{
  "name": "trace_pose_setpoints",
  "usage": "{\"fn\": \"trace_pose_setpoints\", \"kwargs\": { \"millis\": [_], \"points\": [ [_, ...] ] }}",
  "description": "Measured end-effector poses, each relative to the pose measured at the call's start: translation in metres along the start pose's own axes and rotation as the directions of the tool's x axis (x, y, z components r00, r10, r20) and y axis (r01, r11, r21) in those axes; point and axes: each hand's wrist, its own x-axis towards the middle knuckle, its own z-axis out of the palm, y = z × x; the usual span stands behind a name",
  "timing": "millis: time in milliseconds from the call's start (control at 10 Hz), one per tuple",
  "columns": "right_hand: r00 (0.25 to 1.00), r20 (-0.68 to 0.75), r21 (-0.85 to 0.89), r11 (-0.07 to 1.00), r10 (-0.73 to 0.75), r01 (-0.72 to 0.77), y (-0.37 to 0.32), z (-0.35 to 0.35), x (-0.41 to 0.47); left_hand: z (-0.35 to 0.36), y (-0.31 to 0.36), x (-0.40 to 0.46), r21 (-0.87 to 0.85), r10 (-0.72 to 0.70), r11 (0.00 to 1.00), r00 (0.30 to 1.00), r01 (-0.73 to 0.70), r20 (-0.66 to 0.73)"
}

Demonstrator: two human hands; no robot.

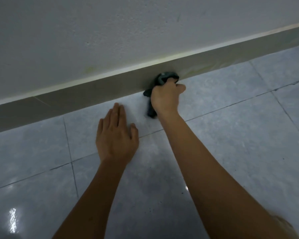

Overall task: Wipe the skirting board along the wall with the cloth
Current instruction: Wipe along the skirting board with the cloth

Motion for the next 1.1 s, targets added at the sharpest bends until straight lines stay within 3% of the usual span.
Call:
{"fn": "trace_pose_setpoints", "kwargs": {
  "millis": [100, 200, 300, 400, 500, 700, 900, 1000, 1100],
  "points": [
    [0.972, 0.015, 0.499, 0.841, 0.233, -0.209, -0.017, 0.001, 0.002, 0.002, -0.013, -0.001, 0.053, 0.044, 0.998, 0.999, -0.044, -0.008],
    [0.934, -0.04, 0.717, 0.661, 0.356, -0.221, -0.027, -0.017, 0.011, 0.009, -0.013, -0.002, 0.063, 0.05, 0.997, 0.999, -0.05, 0.005],
    [0.943, -0.102, 0.731, 0.667, 0.316, -0.144, -0.03, -0.018, 0.015, 0.01, -0.012, 0.001, 0.075, 0.045, 0.996, 0.999, -0.044, -0.007],
    [0.943, -0.119, 0.627, 0.76, 0.312, -0.172, -0.027, -0.004, 0.004, 0.011, -0.013, -0.002, 0.062, 0.034, 0.998, 0.999, -0.034, 0.0],
    [0.974, -0.085, 0.583, 0.803, 0.211, -0.123, -0.023, 0.009, -0.007, 0.009, -0.012, -0.003, 0.054, 0.03, 0.998, 1.0, -0.03, 0.003],
    [0.926, -0.279, 0.586, 0.809, 0.253, -0.044, -0.033, -0.024, 0.017, 0.009, -0.014, 0.001, 0.064, 0.039, 0.997, 0.999, -0.041, 0.018],
    [0.94, -0.161, 0.652, 0.747, 0.302, -0.129, -0.003, 0.006, 0.012, 0.009, -0.012, 0.001, 0.08, 0.041, 0.996, 0.999, -0.043, 0.033],
    [0.967, -0.132, 0.476, 0.87, 0.219, -0.133, -0.023, 0.001, -0.013, 0.009, -0.012, 0.001, 0.076, 0.039, 0.996, 0.999, -0.041, 0.029],
    [0.967, -0.212, 0.3, 0.951, 0.14, -0.073, -0.042, -0.034, -0.018, 0.008, -0.013, 0.001, 0.08, 0.042, 0.996, 0.998, -0.045, 0.035]
  ]
}}
